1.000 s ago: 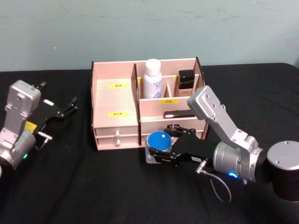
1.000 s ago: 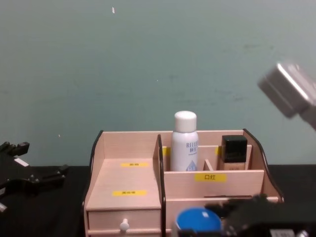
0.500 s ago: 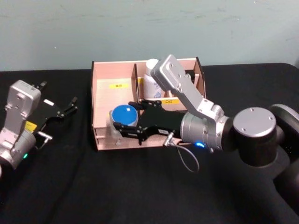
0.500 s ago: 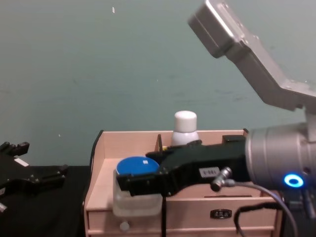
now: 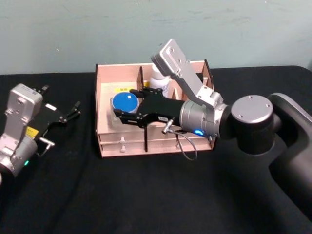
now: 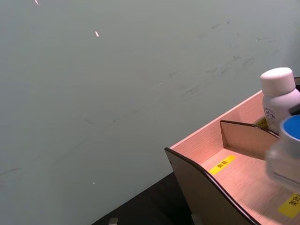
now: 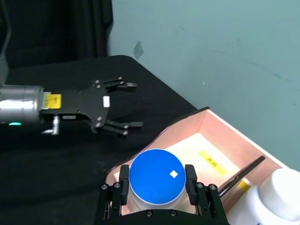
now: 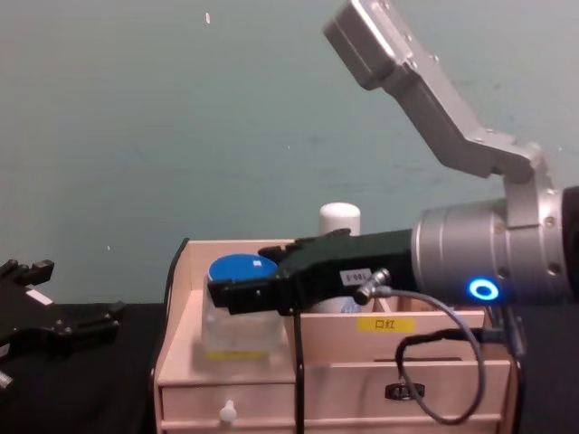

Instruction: Pick up the facial cleanser and watermelon frost from the table and place them into the tiered storage box.

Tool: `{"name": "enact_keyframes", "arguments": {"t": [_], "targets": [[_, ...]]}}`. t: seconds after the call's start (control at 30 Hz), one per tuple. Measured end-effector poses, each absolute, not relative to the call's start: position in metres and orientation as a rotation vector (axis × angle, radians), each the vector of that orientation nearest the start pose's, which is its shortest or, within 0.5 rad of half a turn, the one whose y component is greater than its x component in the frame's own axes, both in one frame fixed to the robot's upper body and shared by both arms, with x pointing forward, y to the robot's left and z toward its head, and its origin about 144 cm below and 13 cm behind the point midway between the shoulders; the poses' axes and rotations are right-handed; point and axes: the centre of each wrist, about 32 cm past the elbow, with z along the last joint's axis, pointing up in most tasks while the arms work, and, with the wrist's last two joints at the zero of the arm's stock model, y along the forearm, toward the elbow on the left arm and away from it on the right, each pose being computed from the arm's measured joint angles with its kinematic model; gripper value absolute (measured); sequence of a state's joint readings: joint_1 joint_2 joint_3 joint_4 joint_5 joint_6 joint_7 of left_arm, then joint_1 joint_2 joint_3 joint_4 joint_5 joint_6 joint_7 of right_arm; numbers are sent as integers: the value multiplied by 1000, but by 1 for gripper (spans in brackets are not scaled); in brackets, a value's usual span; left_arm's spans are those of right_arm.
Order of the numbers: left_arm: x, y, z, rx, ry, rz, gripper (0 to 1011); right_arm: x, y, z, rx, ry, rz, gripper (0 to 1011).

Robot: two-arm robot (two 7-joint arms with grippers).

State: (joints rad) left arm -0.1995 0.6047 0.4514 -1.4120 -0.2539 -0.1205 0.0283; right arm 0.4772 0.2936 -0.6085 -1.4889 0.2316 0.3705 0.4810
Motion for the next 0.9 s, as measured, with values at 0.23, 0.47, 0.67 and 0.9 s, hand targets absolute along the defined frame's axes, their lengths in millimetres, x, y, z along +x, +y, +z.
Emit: {"name": "enact_keyframes", "arguments": {"t": [0.23, 0.47, 0.67, 0.9], "targets": [[489, 310, 1140, 305, -285, 1248, 1009, 551, -142, 1233, -332, -44, -623, 712], [489, 310, 1140, 304, -285, 1248, 1009, 561, -140, 1230, -327, -34, -640, 712], [489, 310, 1140, 305, -285, 1248, 1010, 565, -138, 1227, -326, -24, -640, 712], [489, 310, 1140, 304, -285, 1248, 1010, 565, -136, 1225, -336, -13, -638, 712]]}}
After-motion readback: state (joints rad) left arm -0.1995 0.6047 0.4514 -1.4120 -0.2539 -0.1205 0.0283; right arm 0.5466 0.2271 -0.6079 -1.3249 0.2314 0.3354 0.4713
